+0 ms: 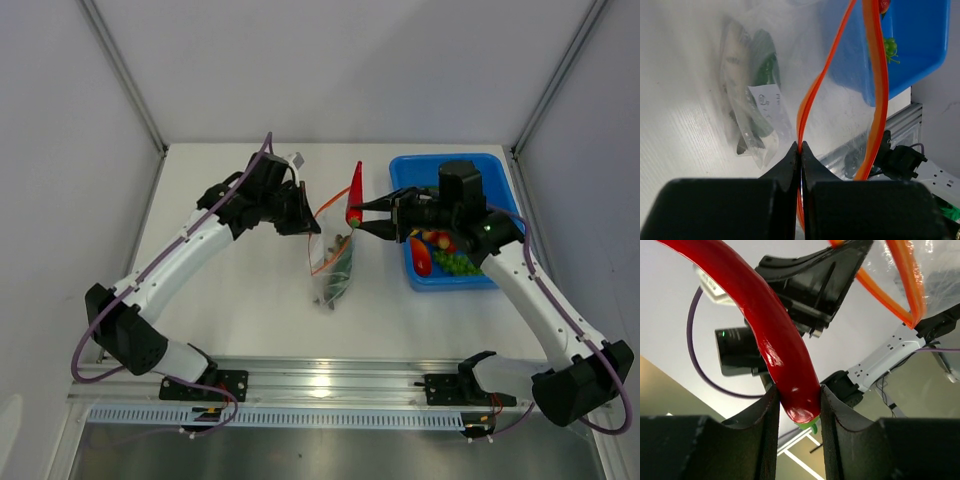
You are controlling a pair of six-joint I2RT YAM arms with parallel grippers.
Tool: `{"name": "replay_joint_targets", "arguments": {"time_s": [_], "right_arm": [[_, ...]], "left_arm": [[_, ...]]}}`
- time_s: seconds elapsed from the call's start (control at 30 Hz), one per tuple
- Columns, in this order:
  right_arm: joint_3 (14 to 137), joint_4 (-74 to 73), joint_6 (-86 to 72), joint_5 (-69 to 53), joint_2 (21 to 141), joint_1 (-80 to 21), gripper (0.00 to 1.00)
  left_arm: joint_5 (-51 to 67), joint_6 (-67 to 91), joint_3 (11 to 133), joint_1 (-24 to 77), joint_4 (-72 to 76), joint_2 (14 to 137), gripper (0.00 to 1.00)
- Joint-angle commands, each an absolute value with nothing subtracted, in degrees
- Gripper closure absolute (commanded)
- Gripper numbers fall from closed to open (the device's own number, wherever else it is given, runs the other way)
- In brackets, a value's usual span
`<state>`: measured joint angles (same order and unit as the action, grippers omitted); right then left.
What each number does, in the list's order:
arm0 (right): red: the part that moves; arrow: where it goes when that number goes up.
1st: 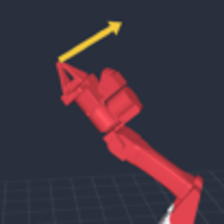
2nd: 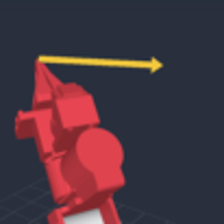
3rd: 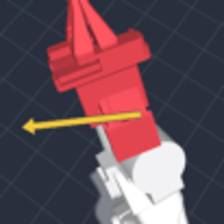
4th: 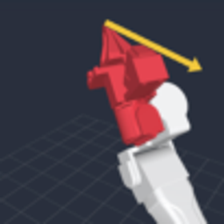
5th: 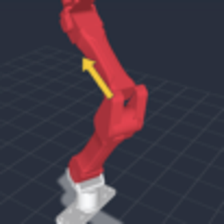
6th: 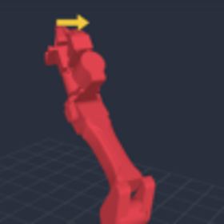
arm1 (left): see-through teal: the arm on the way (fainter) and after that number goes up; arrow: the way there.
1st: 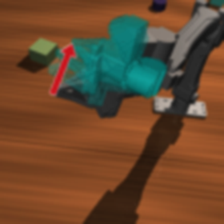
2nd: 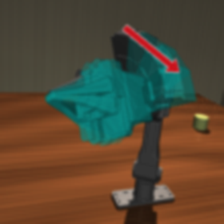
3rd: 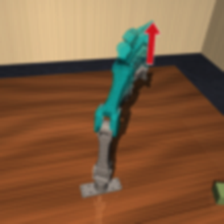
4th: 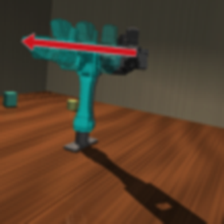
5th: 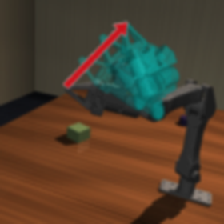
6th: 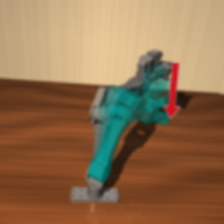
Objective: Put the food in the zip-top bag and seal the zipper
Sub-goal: Place the fake vegetable in the zipper food storage bag, then pick up the fake vegetable from the bin.
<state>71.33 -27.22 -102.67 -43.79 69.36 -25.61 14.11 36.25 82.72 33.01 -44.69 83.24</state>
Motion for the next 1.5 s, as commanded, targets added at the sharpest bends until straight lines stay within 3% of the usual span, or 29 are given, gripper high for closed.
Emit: {"name": "replay_joint_targets", "arguments": {"time_s": [0.0, 0.47, 0.73, 0.83, 0.97, 1.03, 1.1, 1.33, 1.47], "right_arm": [[69.6, -28.7, -109.2, -39.9, 66.7, -27.9, 0.93], [59.6, -22.8, -117.2, -36.6, 65.7, -33.7, 0.92], [60.1, -20.5, -115.1, -36.8, 69.3, -33.6, 0.81], [62.0, -21.1, -113.2, -36.6, 71.1, -33.5, 0.68], [64.2, -20.3, -110.2, -37.4, 73.9, -33.0, 0.36], [67.0, -22.4, -107.1, -37.1, 75.6, -32.6, 0.09], [68.2, -23.2, -105.9, -37.4, 76.5, -32.5, 0.00], [73.7, -30.1, -99.9, -37.7, 75.5, -32.5, 0.01], [85.9, -42.1, -87.7, -38.9, 77.9, -30.8, 0.02]], "left_arm": [[12.6, 38.6, 83.2, 34.2, -40.6, 80.2, 0.99], [10.7, 39.5, 79.9, 36.2, -38.2, 77.7, 0.99], [11.2, 39.1, 78.2, 37.0, -37.9, 76.5, 1.00], [11.7, 38.8, 78.2, 37.0, -37.8, 76.7, 0.99], [12.5, 38.5, 78.0, 37.0, -37.4, 76.9, 0.99], [12.7, 38.1, 77.9, 37.1, -37.1, 76.8, 0.99], [12.8, 37.9, 77.9, 37.1, -37.3, 76.8, 0.99], [13.3, 36.4, 78.7, 37.1, -37.5, 77.1, 0.99], [14.2, 35.3, 79.2, 37.1, -37.8, 77.8, 1.00]]}}
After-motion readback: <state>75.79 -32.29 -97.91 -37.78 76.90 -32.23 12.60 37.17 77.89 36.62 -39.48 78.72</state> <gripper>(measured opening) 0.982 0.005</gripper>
